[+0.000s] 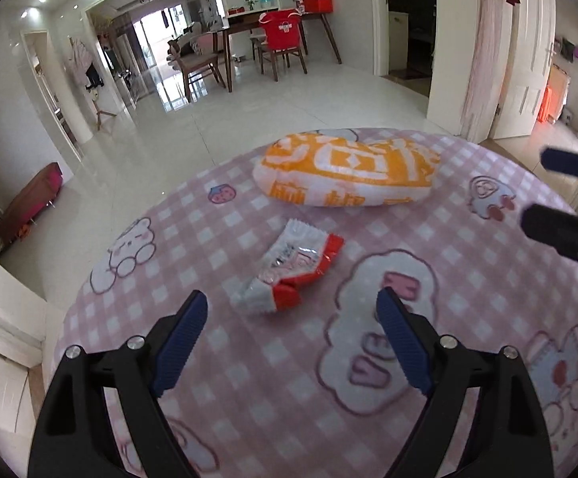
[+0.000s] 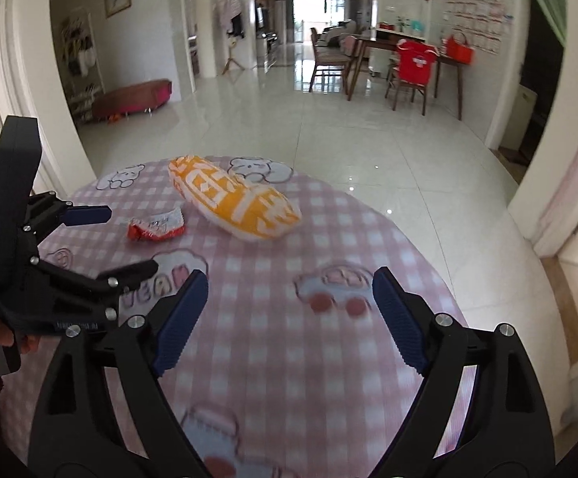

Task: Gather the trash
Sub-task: 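Grasp the red-white wrapper with the left gripper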

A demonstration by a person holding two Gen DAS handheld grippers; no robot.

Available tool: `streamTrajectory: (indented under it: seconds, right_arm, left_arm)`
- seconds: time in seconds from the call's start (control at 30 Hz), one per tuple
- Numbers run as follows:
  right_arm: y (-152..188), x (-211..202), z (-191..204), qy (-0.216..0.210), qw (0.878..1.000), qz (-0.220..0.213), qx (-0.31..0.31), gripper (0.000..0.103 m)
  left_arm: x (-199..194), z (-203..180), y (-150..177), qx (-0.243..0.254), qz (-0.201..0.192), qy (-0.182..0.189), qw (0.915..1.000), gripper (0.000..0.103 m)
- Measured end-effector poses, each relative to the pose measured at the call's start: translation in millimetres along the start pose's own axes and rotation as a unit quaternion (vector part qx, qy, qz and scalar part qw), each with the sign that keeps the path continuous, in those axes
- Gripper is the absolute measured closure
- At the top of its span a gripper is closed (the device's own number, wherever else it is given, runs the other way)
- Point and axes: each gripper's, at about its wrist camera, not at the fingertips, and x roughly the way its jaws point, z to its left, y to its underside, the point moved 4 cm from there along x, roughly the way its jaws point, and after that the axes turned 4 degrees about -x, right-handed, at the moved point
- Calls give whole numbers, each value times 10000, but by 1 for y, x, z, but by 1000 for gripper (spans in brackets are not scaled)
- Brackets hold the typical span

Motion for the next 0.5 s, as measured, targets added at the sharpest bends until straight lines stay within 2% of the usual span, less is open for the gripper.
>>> streamTrajectory:
  seconds: [0.13,0.17,0.23,0.3,0.37,0.5]
  right_arm:
    - [-18,20,13,-23,9990,34,-444,18]
    - [-22,25,16,-19,9984,23,-562,18]
    - [-27,32,21,-99,9972,44,-738,16]
    - [-32,41,29,-170,9956,61,-921,16]
    - [-35,49,36,-183,9936,91,-1111,16]
    - [-40,68,42,-185,9916,262,-1254,16]
  left_arm:
    - [11,8,-3,-162,-9,187,9997,21]
    - [12,10,-3,-191,-18,224,9996,27]
    - [12,14,-5,-333,-44,474,9983,54]
    - [12,17,-7,-307,-82,458,9984,66]
    - [12,19,-7,-328,-97,489,9982,73]
    - [11,22,-6,-374,-103,483,9981,74]
